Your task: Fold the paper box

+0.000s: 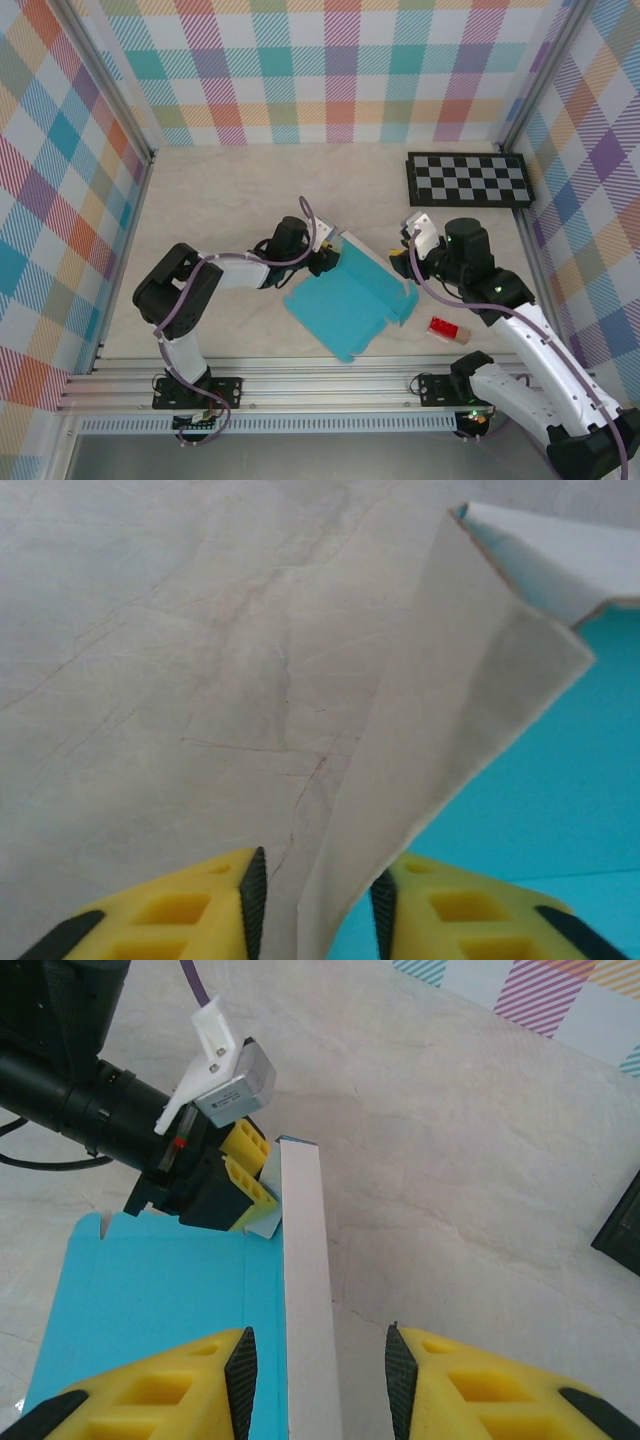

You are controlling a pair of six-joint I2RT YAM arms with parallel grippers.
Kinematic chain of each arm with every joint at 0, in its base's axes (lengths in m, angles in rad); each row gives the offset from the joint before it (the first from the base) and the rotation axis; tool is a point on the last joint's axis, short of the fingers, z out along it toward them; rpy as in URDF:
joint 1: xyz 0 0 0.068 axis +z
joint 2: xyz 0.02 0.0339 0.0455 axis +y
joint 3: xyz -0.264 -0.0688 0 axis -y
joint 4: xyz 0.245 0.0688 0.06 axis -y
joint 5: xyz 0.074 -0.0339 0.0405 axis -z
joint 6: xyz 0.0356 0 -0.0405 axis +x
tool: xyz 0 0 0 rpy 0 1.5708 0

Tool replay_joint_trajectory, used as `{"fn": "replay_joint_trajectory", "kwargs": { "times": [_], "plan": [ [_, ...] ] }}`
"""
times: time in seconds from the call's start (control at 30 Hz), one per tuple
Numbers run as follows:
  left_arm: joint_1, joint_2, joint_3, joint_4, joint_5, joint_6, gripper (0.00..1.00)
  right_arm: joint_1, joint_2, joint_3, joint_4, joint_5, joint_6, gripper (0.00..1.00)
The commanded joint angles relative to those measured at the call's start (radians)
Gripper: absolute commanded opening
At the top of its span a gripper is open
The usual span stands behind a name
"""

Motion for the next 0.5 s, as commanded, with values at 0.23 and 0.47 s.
{"fn": "replay_joint_trajectory", "kwargs": {
  "times": [0.23,0.47],
  "plan": [
    [-0.038,0.029,0.033,0.092,-0.092,0.000,0.21,-0.002,0.007,0.006,0.013,-0.035,0.006,0.41],
    [-0.058,0.024,0.033,0.091,-0.178,-0.012,0.00,-0.003,0.010,0.006,0.012,-0.037,0.007,0.41]
  ]
}}
